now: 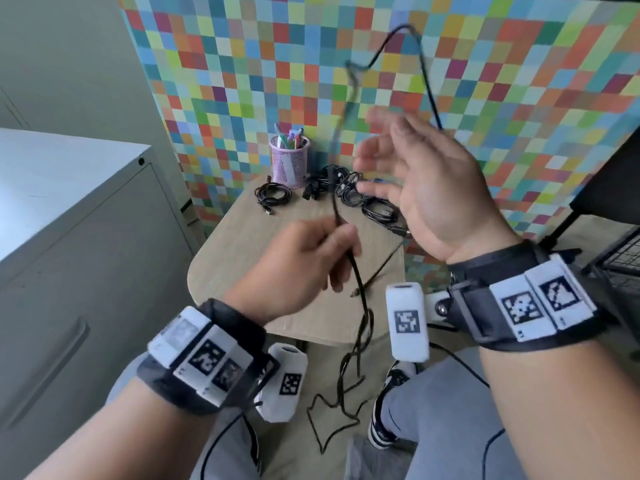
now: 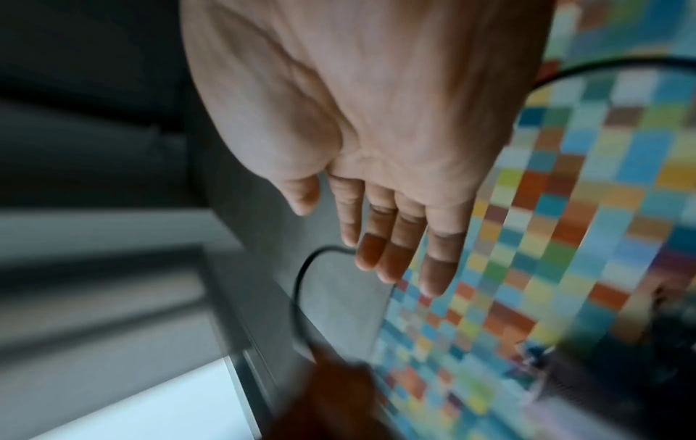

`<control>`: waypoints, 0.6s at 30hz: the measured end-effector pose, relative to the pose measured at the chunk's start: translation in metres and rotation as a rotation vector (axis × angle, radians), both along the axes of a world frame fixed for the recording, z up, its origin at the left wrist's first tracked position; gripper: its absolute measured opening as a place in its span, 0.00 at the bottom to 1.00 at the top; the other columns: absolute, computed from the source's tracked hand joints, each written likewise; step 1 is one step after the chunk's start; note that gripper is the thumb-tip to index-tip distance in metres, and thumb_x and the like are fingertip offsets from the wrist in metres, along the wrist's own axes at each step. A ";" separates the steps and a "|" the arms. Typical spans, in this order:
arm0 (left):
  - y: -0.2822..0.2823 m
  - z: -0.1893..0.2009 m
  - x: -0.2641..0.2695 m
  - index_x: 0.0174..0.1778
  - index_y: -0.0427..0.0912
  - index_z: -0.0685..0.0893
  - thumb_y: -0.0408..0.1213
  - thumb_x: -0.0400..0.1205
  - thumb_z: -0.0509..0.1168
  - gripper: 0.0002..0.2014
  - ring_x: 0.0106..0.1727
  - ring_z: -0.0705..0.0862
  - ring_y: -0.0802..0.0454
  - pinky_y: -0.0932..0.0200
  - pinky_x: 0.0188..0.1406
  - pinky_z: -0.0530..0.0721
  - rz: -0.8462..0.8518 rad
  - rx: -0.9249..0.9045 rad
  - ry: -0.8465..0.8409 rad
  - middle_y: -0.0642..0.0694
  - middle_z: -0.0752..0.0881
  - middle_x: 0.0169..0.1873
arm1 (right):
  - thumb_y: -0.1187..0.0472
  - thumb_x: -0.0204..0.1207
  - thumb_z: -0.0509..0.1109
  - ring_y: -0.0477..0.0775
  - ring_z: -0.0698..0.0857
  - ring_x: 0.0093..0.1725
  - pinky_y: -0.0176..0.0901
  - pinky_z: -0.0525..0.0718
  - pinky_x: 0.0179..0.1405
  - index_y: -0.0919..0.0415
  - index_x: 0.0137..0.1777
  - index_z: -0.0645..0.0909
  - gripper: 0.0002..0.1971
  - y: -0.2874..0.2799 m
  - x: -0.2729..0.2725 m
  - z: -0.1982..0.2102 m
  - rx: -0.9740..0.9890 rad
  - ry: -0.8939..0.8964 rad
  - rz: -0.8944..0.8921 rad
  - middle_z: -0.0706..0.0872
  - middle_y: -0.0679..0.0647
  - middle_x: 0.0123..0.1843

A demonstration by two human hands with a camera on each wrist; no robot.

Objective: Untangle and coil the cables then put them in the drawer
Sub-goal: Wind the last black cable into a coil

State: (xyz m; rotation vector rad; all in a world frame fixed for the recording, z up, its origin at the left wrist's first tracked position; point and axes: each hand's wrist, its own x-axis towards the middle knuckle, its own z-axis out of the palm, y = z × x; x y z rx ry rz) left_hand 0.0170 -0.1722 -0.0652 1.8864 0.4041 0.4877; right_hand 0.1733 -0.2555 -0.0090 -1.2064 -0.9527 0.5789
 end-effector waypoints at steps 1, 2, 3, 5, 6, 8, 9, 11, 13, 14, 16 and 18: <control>0.006 0.005 -0.003 0.43 0.39 0.82 0.38 0.94 0.57 0.15 0.25 0.81 0.50 0.53 0.28 0.76 0.037 -0.032 -0.075 0.45 0.84 0.25 | 0.49 0.86 0.62 0.56 0.87 0.52 0.59 0.86 0.54 0.54 0.69 0.84 0.18 -0.004 0.002 -0.009 -0.056 -0.073 -0.021 0.88 0.56 0.51; 0.011 0.010 -0.006 0.44 0.38 0.82 0.37 0.94 0.56 0.15 0.25 0.82 0.50 0.54 0.27 0.76 0.067 -0.052 -0.139 0.43 0.84 0.25 | 0.48 0.85 0.64 0.55 0.87 0.51 0.58 0.85 0.51 0.52 0.67 0.85 0.17 -0.009 0.004 -0.020 -0.112 -0.133 -0.026 0.88 0.54 0.52; 0.014 0.017 -0.009 0.45 0.38 0.82 0.36 0.94 0.55 0.15 0.26 0.83 0.49 0.55 0.27 0.76 0.094 -0.067 -0.194 0.42 0.85 0.26 | 0.50 0.83 0.65 0.55 0.87 0.49 0.57 0.84 0.49 0.52 0.64 0.86 0.15 -0.014 0.004 -0.031 -0.162 -0.182 -0.015 0.89 0.54 0.51; 0.025 0.024 -0.014 0.47 0.37 0.82 0.36 0.94 0.54 0.15 0.28 0.84 0.48 0.55 0.28 0.76 0.120 -0.106 -0.292 0.41 0.87 0.29 | 0.60 0.82 0.67 0.56 0.87 0.47 0.55 0.83 0.46 0.55 0.60 0.87 0.11 -0.024 0.003 -0.054 -0.238 -0.203 0.033 0.90 0.57 0.48; 0.029 0.026 -0.016 0.48 0.37 0.82 0.36 0.94 0.54 0.15 0.29 0.85 0.47 0.56 0.27 0.76 0.121 -0.124 -0.335 0.42 0.88 0.30 | 0.67 0.82 0.67 0.55 0.87 0.47 0.54 0.82 0.48 0.57 0.59 0.87 0.11 -0.029 0.001 -0.064 -0.261 -0.177 0.075 0.91 0.59 0.50; 0.036 0.028 -0.019 0.48 0.38 0.82 0.38 0.93 0.55 0.14 0.30 0.86 0.47 0.58 0.27 0.76 0.131 -0.154 -0.406 0.43 0.89 0.31 | 0.78 0.83 0.65 0.55 0.89 0.52 0.50 0.84 0.53 0.60 0.62 0.85 0.16 -0.035 -0.005 -0.080 -0.293 -0.099 0.177 0.92 0.63 0.56; 0.038 0.028 -0.021 0.48 0.39 0.82 0.38 0.93 0.55 0.14 0.30 0.86 0.47 0.58 0.27 0.76 0.143 -0.172 -0.431 0.43 0.89 0.32 | 0.79 0.83 0.66 0.55 0.89 0.55 0.47 0.86 0.56 0.61 0.63 0.83 0.16 -0.035 -0.009 -0.086 -0.307 -0.070 0.226 0.92 0.64 0.58; 0.040 0.028 -0.023 0.48 0.40 0.83 0.38 0.93 0.55 0.14 0.31 0.86 0.46 0.58 0.27 0.76 0.168 -0.209 -0.456 0.42 0.90 0.34 | 0.75 0.84 0.68 0.56 0.90 0.56 0.42 0.86 0.59 0.62 0.64 0.82 0.13 -0.031 -0.016 -0.094 -0.327 -0.070 0.266 0.93 0.62 0.54; 0.040 0.028 -0.024 0.48 0.39 0.85 0.37 0.94 0.55 0.15 0.31 0.85 0.45 0.58 0.27 0.75 0.211 -0.209 -0.406 0.41 0.91 0.36 | 0.72 0.87 0.66 0.58 0.92 0.49 0.40 0.86 0.54 0.62 0.59 0.85 0.09 -0.023 -0.022 -0.096 -0.320 -0.066 0.221 0.91 0.60 0.44; 0.040 0.028 -0.025 0.46 0.38 0.86 0.38 0.94 0.56 0.16 0.30 0.85 0.44 0.58 0.28 0.75 0.243 -0.191 -0.341 0.40 0.92 0.36 | 0.72 0.88 0.64 0.58 0.92 0.44 0.40 0.87 0.49 0.62 0.57 0.86 0.09 -0.019 -0.024 -0.095 -0.305 -0.051 0.183 0.89 0.60 0.40; 0.042 0.027 -0.028 0.41 0.36 0.89 0.42 0.93 0.58 0.21 0.28 0.83 0.44 0.55 0.28 0.74 0.288 -0.145 -0.158 0.37 0.92 0.35 | 0.70 0.89 0.63 0.58 0.89 0.35 0.43 0.87 0.40 0.61 0.54 0.88 0.11 -0.013 -0.027 -0.090 -0.276 -0.009 0.098 0.85 0.61 0.37; 0.044 0.027 -0.036 0.33 0.36 0.90 0.48 0.93 0.56 0.29 0.24 0.80 0.44 0.54 0.27 0.72 0.269 -0.096 0.051 0.34 0.90 0.30 | 0.69 0.90 0.62 0.59 0.85 0.27 0.53 0.86 0.31 0.58 0.53 0.89 0.14 -0.009 -0.029 -0.083 -0.237 -0.001 0.028 0.81 0.58 0.34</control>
